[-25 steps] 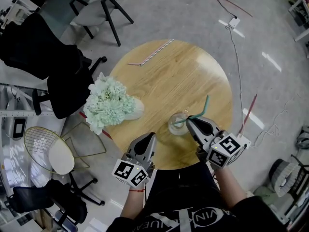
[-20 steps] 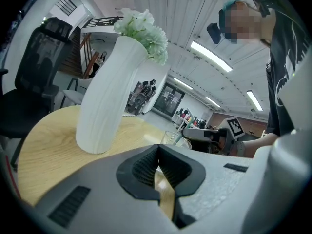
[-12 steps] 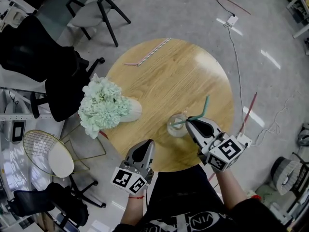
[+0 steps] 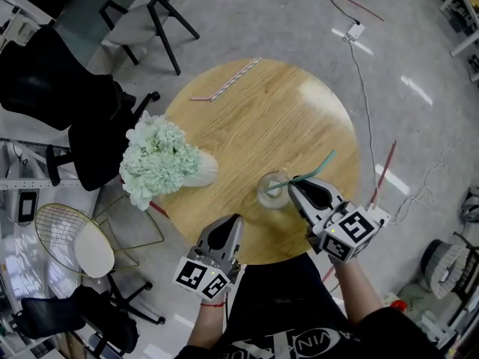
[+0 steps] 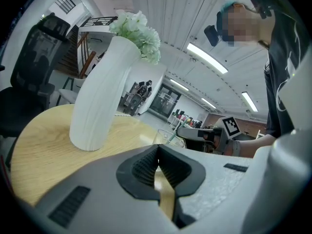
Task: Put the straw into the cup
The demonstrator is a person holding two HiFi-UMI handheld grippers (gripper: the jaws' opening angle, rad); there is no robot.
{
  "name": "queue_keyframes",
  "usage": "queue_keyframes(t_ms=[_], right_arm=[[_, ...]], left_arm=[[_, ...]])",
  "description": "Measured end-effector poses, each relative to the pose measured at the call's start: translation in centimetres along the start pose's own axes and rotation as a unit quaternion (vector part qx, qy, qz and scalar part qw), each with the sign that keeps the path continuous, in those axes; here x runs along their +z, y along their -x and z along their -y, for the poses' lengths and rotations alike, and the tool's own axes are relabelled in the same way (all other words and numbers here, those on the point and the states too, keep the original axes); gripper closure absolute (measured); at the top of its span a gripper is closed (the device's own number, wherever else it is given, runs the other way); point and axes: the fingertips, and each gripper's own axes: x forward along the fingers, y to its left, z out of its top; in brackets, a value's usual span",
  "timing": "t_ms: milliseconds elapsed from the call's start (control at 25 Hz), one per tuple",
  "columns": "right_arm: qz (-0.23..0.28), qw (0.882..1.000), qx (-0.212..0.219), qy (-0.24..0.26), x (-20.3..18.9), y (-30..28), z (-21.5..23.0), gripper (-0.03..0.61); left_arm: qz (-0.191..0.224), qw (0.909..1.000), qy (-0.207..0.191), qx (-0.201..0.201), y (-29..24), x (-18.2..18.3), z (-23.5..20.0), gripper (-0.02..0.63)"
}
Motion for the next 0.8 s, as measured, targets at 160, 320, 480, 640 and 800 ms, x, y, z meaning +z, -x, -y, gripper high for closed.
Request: queue_keyframes(t_ms=[160, 320, 480, 640, 800], right_arm=[[0.001, 1.0, 0.0, -0.018, -0.3, 0.3, -0.1, 0.546], [0.009, 0.999, 0.005, -0.037, -0.3, 0.4, -0.6, 0.527], [0.002, 0.999, 0.0, -0.043, -0.9, 0.8, -0.6, 0.517], [-0.004, 0.999, -0.004, -0.044, -1.7, 1.4, -0.7, 0.506], [-0.001, 0.999, -0.004, -0.047, -2.0, 1.8, -1.0, 0.505]], left_arm=[[0.001, 1.0, -0.001, -0.002, 0.3, 0.1, 0.0, 0.606], [0.002, 1.0, -0.003, -0.003, 0.8, 0.1, 0.2, 0.607], [-0.002, 1.0, -0.003, -0.004, 1.0, -0.3, 0.4, 0.607], [-0.006, 1.0, 0.001, -0.005, 1.3, -0.9, 0.7, 0.607], [-0.008, 0.9999, 0.0, -0.009, 1.5, -1.4, 1.1, 0.607]])
